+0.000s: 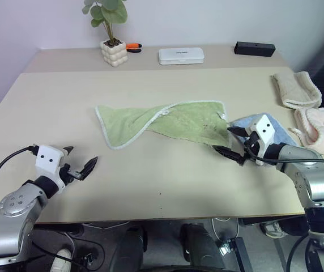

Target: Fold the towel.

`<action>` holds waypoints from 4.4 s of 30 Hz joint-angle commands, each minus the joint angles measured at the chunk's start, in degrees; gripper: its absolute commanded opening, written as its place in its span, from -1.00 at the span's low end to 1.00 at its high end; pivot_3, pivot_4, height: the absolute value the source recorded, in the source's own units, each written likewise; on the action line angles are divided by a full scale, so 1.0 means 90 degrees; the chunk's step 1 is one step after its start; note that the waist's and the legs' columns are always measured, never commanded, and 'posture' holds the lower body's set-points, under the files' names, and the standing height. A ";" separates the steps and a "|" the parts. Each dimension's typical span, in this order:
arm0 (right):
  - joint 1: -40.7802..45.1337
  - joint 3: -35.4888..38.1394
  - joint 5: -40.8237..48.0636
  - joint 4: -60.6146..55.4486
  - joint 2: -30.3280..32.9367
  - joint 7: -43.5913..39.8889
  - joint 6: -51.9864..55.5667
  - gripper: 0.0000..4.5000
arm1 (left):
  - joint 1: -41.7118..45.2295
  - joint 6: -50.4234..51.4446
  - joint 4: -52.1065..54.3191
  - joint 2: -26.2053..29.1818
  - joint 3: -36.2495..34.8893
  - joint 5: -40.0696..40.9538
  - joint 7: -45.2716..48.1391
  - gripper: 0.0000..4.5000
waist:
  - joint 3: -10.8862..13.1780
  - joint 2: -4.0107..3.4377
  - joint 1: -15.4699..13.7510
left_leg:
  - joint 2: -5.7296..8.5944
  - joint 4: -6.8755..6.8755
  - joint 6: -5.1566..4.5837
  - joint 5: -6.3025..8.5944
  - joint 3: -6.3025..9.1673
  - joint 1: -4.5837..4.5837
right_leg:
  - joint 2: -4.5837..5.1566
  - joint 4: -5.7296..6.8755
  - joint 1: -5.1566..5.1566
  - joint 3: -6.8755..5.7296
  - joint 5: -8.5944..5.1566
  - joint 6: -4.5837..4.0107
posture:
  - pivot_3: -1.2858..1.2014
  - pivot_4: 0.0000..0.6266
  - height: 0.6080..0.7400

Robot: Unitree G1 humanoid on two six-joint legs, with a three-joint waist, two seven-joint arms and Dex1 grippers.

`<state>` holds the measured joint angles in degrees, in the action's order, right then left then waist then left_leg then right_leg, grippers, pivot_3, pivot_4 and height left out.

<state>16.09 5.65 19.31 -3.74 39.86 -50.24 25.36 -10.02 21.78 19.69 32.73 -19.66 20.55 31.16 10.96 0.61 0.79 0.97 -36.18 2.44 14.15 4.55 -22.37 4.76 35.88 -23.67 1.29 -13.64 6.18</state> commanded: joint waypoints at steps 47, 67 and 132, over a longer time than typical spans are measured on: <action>-0.0008 -0.0295 0.0038 -0.1196 -0.0742 0.1118 0.0174 1.00 | 0.3268 -0.2379 -0.3653 0.0206 0.2468 -0.2348 0.0535 -0.99 | -0.0009 -0.0007 0.0038 | 0.0003 -0.0008 0.0000 0.0000 0.0006 0.0014 | -0.0001 0.0016 0.0011 -0.0002 0.0012 0.0021 | 0.03 -0.52 0.98; 0.2284 -0.1152 -0.1658 0.2440 -0.0382 0.0551 -0.2086 1.00 | -0.0552 -0.0987 -0.0020 0.1548 -0.0299 -0.0352 0.1770 -0.99 | -0.0002 -0.0002 0.0030 | 0.0001 -0.0001 0.0000 0.0000 -0.0004 0.0002 | 0.0003 0.0009 -0.0004 0.0000 -0.0001 -0.0002 | 0.03 -0.52 0.98; 0.8118 -0.3392 -0.6332 0.8286 -0.0462 0.4963 -0.6223 -0.98 | 0.6067 -0.2904 -0.5125 0.1266 0.0086 -0.1549 -0.0579 -1.00 | 0.0023 0.0001 0.0307 | 0.0006 0.0023 0.0071 -0.0041 -0.0009 -0.0047 | 0.0004 0.0055 -0.0104 0.0010 0.0020 -0.0002 | 0.03 -0.52 0.98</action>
<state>87.37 -27.07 -39.33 71.32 33.99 -6.45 -31.41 42.17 -2.04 -22.07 42.74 -17.78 7.90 28.96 11.16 0.62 3.56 1.05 -35.82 3.09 13.77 4.45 -22.82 4.80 36.23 -24.64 1.37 -13.47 6.18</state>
